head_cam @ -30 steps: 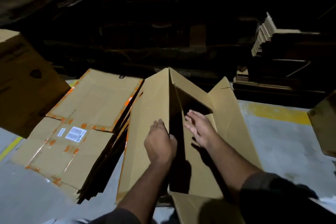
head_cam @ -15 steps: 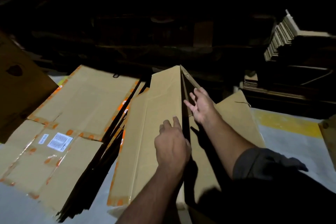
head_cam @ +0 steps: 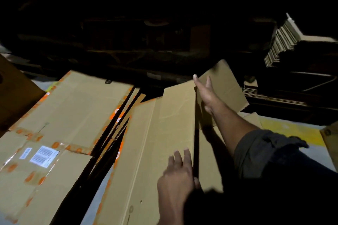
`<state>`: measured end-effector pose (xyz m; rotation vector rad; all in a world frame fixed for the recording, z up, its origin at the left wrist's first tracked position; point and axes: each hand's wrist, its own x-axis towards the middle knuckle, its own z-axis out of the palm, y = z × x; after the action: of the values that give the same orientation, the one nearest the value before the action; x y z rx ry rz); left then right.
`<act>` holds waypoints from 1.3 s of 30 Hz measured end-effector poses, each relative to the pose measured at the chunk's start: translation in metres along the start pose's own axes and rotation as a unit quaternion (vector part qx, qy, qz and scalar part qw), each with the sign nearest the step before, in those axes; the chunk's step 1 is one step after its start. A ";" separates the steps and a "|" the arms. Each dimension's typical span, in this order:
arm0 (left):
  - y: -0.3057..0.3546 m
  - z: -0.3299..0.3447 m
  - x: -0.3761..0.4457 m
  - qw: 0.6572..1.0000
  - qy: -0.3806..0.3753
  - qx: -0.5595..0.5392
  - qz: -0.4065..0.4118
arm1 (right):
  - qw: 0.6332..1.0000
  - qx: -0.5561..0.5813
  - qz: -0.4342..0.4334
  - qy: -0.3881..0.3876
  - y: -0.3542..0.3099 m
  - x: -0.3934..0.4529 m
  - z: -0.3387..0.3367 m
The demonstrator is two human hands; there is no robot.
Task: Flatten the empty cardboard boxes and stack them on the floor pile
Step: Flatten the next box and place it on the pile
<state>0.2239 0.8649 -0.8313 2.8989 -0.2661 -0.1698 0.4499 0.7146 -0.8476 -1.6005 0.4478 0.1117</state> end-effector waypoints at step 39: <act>-0.011 0.077 -0.064 0.964 0.069 -0.256 0.021 | 0.823 -0.531 0.174 -0.099 0.125 -0.282 -0.063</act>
<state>0.1524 0.8717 -0.9026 2.3759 -0.2196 -0.0223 0.1355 0.7124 -0.8639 -2.5411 0.5490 0.9394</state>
